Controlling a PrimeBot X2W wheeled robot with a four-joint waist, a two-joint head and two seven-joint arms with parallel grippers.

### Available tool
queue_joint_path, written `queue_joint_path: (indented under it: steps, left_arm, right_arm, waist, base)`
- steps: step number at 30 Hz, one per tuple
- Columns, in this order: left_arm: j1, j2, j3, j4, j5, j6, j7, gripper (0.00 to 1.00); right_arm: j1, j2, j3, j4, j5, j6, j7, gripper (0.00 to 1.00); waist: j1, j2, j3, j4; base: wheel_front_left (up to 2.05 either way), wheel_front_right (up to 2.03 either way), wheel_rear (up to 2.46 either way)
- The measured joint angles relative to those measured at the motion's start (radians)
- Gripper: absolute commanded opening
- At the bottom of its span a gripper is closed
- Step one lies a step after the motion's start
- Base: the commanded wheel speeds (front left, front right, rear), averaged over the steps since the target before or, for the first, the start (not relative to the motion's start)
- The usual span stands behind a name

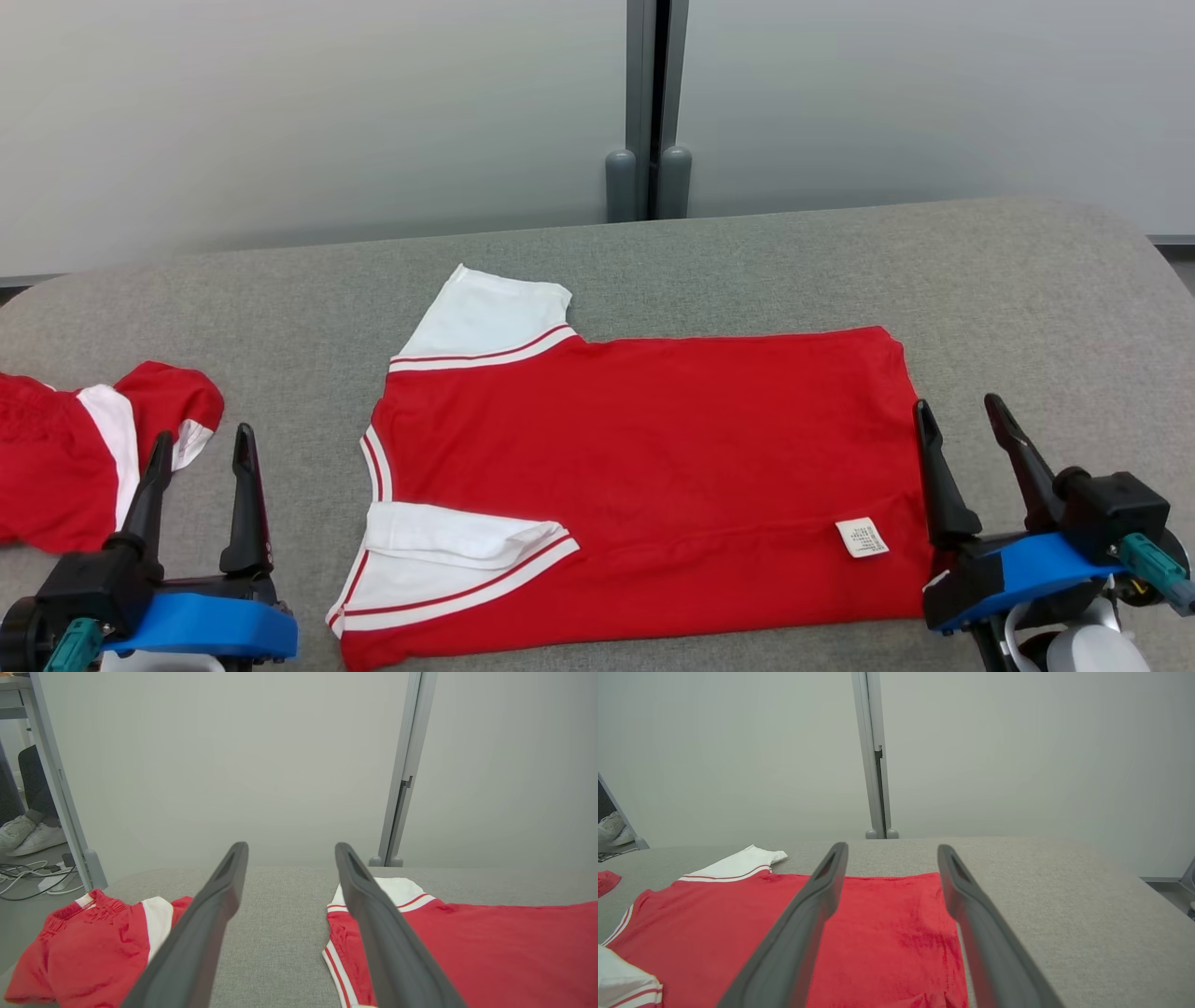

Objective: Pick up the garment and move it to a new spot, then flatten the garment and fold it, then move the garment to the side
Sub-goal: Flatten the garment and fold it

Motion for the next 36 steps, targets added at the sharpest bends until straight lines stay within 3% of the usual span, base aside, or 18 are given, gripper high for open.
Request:
queue_joint_path:
  steps: [20,29,36]
  left_arm:
    - [-0.049,-0.012,0.024,0.077,0.025,-0.054,0.000,1.00]
    - [-0.338,0.105,0.004,0.124,0.028,-0.114,0.060,1.00]
    - [-0.588,0.205,-0.069,0.157,-0.019,-0.132,0.151,1.00]
  right_arm:
    - [-0.005,0.004,-0.014,0.036,-0.012,0.000,0.023,1.00]
    - [-0.196,-0.049,-0.050,0.050,-0.075,0.000,0.060,1.00]
    - [-0.354,-0.068,-0.033,0.069,-0.080,0.000,0.147,1.00]
  waist:
    - [0.0000,0.0000,0.037,0.003]
    - [0.0000,0.0000,0.129,-0.021]
    - [0.0001,0.0000,0.259,-0.068]
  base:
    - [0.00,0.00,0.00]
    - [0.00,0.00,0.00]
    - [0.00,0.00,0.00]
